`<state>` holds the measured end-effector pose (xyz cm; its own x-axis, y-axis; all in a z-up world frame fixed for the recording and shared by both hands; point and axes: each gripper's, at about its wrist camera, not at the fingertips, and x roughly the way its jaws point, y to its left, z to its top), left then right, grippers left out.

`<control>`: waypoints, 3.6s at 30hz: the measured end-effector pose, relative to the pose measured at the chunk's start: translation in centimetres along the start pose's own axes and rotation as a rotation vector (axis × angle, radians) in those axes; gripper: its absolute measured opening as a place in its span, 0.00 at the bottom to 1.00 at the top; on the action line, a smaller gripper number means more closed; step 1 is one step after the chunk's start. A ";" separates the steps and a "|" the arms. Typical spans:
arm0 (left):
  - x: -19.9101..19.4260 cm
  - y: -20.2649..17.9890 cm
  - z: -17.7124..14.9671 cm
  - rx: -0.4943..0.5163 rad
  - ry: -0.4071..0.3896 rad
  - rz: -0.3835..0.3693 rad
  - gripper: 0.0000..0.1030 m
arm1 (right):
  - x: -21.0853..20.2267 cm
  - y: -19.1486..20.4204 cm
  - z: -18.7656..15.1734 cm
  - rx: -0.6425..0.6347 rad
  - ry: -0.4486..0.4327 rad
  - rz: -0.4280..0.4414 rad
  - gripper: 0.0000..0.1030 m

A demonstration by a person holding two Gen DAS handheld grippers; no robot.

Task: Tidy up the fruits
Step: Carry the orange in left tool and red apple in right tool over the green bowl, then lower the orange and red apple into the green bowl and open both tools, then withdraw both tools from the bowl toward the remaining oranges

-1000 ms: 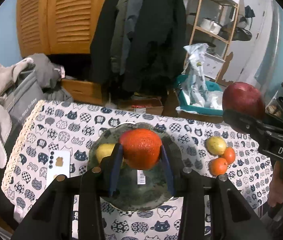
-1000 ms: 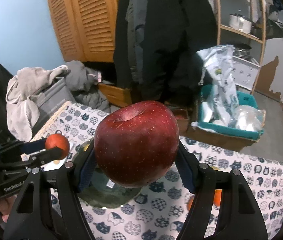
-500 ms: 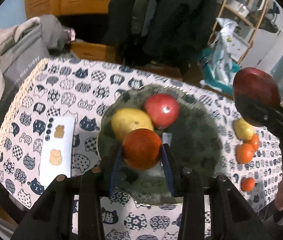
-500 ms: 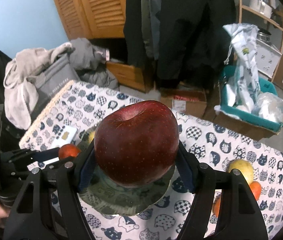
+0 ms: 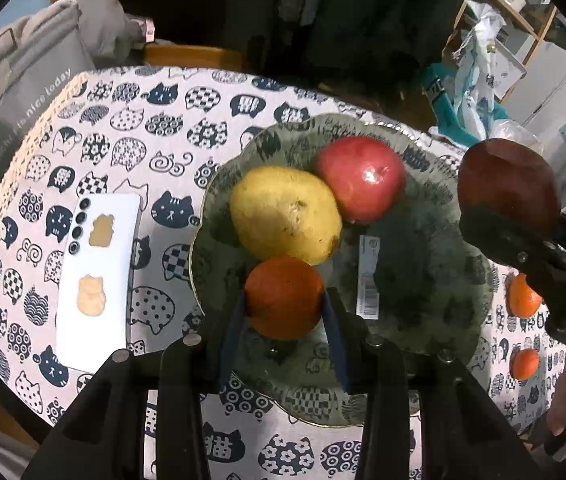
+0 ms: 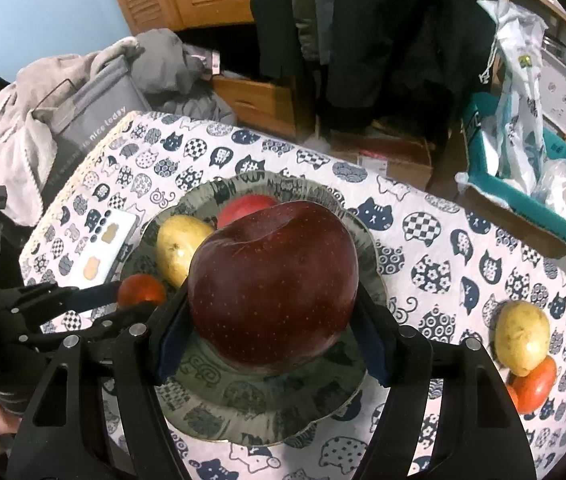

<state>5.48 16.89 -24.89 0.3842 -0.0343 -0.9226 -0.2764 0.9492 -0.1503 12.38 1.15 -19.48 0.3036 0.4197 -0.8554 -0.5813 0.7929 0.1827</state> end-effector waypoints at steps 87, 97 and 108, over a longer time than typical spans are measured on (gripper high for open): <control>-14.6 -1.8 0.1 -0.012 -0.274 -0.059 0.75 | -12.7 -0.2 1.8 -0.005 -0.232 -0.104 0.76; -19.3 -4.6 -0.4 0.049 -0.387 -0.055 0.85 | -19.2 -0.6 0.2 -0.016 -0.355 -0.139 0.79; -22.5 -7.0 -0.9 0.102 -0.481 -0.046 0.91 | -25.2 -1.9 -1.9 -0.004 -0.462 -0.159 0.83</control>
<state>-2.07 10.75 -3.40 0.7640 0.0484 -0.6434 -0.1713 0.9766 -0.1298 4.40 -11.78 0.76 0.6920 0.4461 -0.5675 -0.5029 0.8619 0.0643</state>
